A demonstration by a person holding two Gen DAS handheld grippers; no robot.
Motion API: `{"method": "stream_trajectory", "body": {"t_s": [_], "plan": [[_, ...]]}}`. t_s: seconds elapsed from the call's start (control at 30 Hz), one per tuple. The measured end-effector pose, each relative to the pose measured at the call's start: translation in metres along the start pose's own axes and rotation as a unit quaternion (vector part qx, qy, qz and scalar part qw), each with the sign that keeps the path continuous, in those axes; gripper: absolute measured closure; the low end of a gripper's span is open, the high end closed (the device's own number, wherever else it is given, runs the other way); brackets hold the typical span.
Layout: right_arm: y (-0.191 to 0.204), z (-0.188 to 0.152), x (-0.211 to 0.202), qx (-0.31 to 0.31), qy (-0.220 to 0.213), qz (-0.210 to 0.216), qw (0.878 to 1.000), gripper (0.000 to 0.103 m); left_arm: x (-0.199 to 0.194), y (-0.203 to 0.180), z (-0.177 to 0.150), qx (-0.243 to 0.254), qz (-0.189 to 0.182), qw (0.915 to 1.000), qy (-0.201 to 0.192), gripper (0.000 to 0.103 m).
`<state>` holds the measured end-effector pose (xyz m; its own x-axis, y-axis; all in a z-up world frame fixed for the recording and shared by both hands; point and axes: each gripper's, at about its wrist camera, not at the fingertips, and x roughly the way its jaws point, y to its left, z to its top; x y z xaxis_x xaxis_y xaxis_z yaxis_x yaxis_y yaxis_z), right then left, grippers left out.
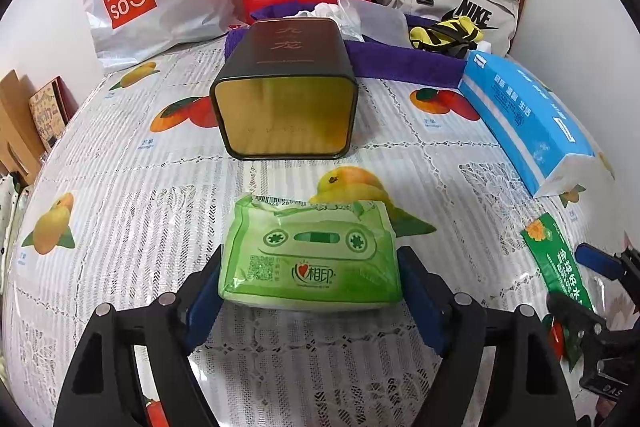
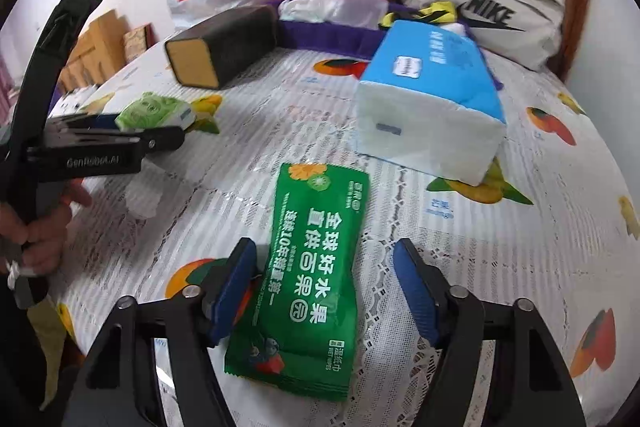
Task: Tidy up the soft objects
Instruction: 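Carry the wipes pack and snack packet over the purple towel with both tools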
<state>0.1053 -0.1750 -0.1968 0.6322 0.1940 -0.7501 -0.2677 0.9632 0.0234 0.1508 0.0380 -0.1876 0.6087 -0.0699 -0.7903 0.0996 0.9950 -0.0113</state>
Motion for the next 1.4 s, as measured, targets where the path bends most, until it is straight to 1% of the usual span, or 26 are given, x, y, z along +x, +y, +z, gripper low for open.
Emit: {"method": "stream_trajectory", "body": {"t_s": [0.03, 0.1, 0.13, 0.27, 0.4, 0.53, 0.63, 0.73, 0.9, 0.97, 1.1, 1.17, 1.27, 1.33, 1.4], "plan": [[-0.001, -0.001, -0.001, 0.005, -0.005, -0.002, 1.0, 0.052, 0.0, 0.0, 0.0, -0.001, 0.0, 1.0, -0.001, 0.025], [-0.004, 0.002, -0.001, 0.016, -0.006, -0.004, 1.0, 0.063, -0.002, 0.0, -0.001, -0.002, 0.002, 1.0, -0.004, 0.029], [-0.006, 0.003, -0.001, 0.019, -0.005, -0.002, 1.0, 0.065, -0.003, 0.001, -0.001, -0.003, 0.001, 1.0, -0.006, 0.031], [-0.007, 0.004, -0.001, 0.011, -0.004, 0.001, 1.0, 0.069, -0.004, 0.003, -0.002, -0.008, -0.008, 0.9999, -0.008, 0.032], [-0.021, 0.004, -0.003, 0.046, 0.001, 0.025, 0.999, 0.076, -0.007, 0.004, -0.001, -0.011, -0.018, 0.9997, -0.01, 0.033], [-0.03, 0.003, -0.006, 0.062, 0.005, 0.019, 0.998, 0.078, -0.011, 0.005, -0.003, -0.016, -0.028, 0.9994, -0.011, 0.033], [-0.036, 0.004, -0.007, 0.07, 0.007, 0.016, 0.997, 0.078, -0.013, 0.009, -0.002, -0.03, -0.033, 0.9989, -0.009, 0.033], [-0.039, 0.006, -0.008, 0.072, 0.009, 0.009, 0.997, 0.078, -0.015, 0.016, 0.0, -0.044, -0.033, 0.9984, -0.008, 0.033], [-0.039, 0.011, -0.015, 0.063, 0.006, 0.021, 0.998, 0.079, -0.022, 0.022, 0.007, -0.052, -0.02, 0.9984, -0.012, 0.033], [-0.037, 0.015, -0.02, 0.059, 0.001, 0.031, 0.998, 0.079, -0.027, 0.023, 0.011, -0.054, -0.018, 0.9983, -0.016, 0.033], [-0.031, 0.024, -0.032, 0.044, -0.014, 0.037, 0.998, 0.079, -0.034, 0.023, 0.019, -0.055, -0.009, 0.9983, -0.02, 0.033], [-0.03, 0.029, -0.04, 0.039, -0.023, 0.042, 0.998, 0.079, -0.038, 0.024, 0.025, -0.058, -0.011, 0.9979, -0.025, 0.033], [-0.029, 0.041, -0.051, 0.032, -0.042, 0.042, 0.998, 0.079, -0.045, 0.025, 0.032, -0.067, -0.008, 0.997, -0.036, 0.033], [-0.03, 0.049, -0.054, 0.033, -0.05, 0.042, 0.997, 0.079, -0.049, 0.025, 0.04, -0.066, -0.012, 0.997, -0.039, 0.033], [-0.032, 0.057, -0.057, 0.031, -0.059, 0.04, 0.997, 0.079, -0.052, 0.024, 0.046, -0.067, -0.008, 0.9968, -0.043, 0.033]]}}
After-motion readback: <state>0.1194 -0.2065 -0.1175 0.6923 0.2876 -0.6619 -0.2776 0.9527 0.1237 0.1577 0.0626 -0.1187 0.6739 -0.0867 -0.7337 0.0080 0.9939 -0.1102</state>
